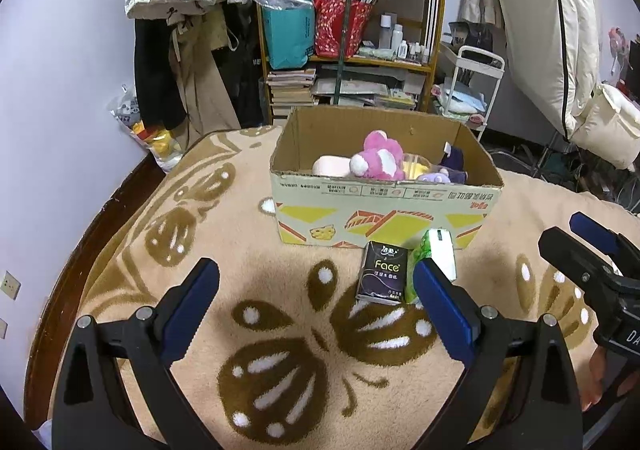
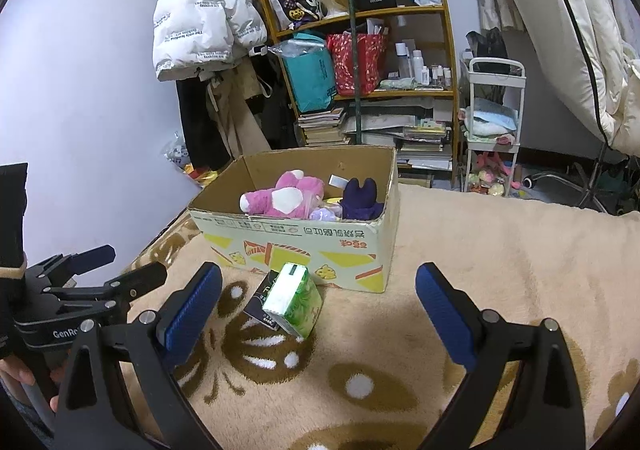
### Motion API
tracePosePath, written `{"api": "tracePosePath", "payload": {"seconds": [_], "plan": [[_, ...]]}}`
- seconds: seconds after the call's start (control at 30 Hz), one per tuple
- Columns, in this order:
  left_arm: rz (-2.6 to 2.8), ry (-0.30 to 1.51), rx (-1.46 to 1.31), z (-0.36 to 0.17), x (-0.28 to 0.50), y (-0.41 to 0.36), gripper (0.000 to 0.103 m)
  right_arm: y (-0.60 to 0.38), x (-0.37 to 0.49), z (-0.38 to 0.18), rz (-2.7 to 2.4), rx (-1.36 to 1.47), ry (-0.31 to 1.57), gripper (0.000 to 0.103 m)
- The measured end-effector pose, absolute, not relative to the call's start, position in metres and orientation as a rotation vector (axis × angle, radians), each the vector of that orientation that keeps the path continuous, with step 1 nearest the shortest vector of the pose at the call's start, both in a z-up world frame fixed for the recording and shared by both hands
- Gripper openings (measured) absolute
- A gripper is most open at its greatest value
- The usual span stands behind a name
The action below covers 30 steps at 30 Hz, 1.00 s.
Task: Organize soft objects
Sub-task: 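Reach the left gripper to the black Face tissue pack while the right reaches the green pack, then grasp the black Face pack with the left gripper while the right gripper grasps the green pack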
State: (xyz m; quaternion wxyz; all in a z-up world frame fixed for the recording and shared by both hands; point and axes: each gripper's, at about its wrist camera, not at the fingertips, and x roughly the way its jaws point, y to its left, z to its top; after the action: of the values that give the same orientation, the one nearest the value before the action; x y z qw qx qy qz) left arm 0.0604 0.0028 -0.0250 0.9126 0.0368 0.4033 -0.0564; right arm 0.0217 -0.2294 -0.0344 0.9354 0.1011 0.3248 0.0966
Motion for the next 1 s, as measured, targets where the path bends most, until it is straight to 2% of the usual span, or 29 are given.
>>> {"api": "tracePosePath", "payload": {"seconds": [1.0], "plan": [[-0.091,0.979,0.106,-0.091,0.109,-0.02,0.097,-0.22,0.082,-0.08,0.255,0.319,0.823,0.102]]}}
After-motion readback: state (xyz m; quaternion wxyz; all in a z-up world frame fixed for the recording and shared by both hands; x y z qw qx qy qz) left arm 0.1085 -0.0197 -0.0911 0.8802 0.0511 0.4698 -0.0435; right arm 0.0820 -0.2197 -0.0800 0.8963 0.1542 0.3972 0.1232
